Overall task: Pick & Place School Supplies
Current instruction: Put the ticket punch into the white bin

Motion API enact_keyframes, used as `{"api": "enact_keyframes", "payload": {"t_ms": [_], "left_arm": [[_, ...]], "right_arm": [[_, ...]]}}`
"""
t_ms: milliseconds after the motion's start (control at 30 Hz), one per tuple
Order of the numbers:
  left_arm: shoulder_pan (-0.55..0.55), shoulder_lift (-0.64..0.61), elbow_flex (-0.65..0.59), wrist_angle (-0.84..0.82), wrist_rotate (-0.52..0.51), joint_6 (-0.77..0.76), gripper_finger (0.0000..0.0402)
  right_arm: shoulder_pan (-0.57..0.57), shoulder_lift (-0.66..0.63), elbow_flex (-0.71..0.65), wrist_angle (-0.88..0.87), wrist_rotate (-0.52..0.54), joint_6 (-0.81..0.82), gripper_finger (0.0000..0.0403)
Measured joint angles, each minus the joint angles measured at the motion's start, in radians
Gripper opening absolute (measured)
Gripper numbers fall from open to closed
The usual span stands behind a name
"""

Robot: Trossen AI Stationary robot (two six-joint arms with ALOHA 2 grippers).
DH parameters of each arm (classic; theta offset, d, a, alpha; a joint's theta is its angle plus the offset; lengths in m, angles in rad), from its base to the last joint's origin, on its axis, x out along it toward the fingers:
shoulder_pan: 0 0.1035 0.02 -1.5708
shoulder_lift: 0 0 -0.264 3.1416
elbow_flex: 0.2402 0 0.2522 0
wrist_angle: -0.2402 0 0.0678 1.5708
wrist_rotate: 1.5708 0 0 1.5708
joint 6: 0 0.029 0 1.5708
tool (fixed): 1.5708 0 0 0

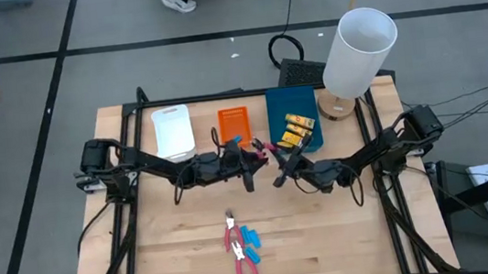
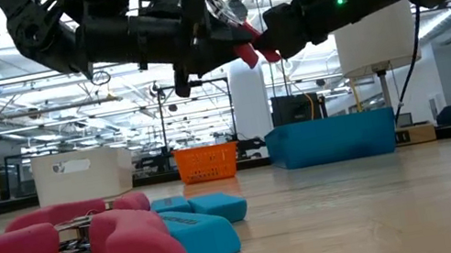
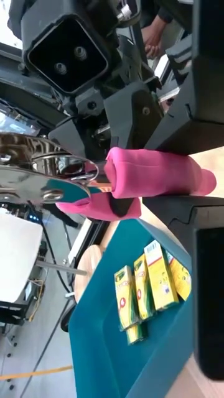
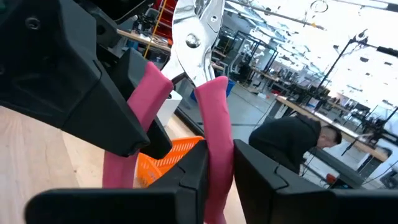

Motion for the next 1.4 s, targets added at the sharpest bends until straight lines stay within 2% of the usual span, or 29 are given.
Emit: {"api": "enact_keyframes", "payload": {"t_ms": [100,267,400,533,633,700,833,967,1200,1333,1400], "left_arm": [[0.000,0.001,-0.001,0.000,-0.002,0.003,0.0081],[0.001,-0.033,-0.001,-0.031,-0.052,0.029,0.0081],[0.007,-0.105,-0.001,-0.088,-0.089,0.069,0.0081],[0.004,-0.202,-0.002,-0.223,-0.094,0.113,0.0081],[-0.001,-0.283,-0.018,-0.293,-0.108,0.140,0.0081],[-0.010,-0.344,-0.054,-0.329,-0.131,0.153,0.0081],[-0.037,-0.466,-0.176,-0.333,-0.173,0.160,0.0081],[-0.064,-0.604,-0.318,-0.328,-0.283,0.104,0.0081],[-0.108,-0.820,-0.508,-0.345,-0.397,-0.017,0.0081],[-0.109,-0.919,-0.566,-0.418,-0.449,-0.095,0.0081],[-0.098,-0.954,-0.575,-0.472,-0.461,-0.152,0.0081]], "right_arm": [[0.006,-0.001,0.000,-0.017,-0.005,0.056,0.0084],[0.014,-0.020,0.000,-0.020,-0.011,0.135,0.0148],[0.026,-0.063,0.001,-0.056,-0.022,0.199,0.0195],[0.047,-0.130,0.001,-0.164,-0.016,0.233,0.0222],[0.072,-0.191,0.000,-0.252,-0.031,0.270,0.0230],[0.086,-0.233,0.000,-0.326,-0.077,0.295,0.0230],[0.102,-0.328,0.000,-0.483,-0.248,0.382,0.0225],[0.101,-0.414,0.000,-0.622,-0.434,0.468,0.0217],[0.108,-0.463,-0.023,-0.716,-0.466,0.536,0.0212],[0.110,-0.474,-0.083,-0.680,-0.562,0.579,0.0212],[0.110,-0.479,-0.112,-0.647,-0.565,0.588,0.0212]]}}
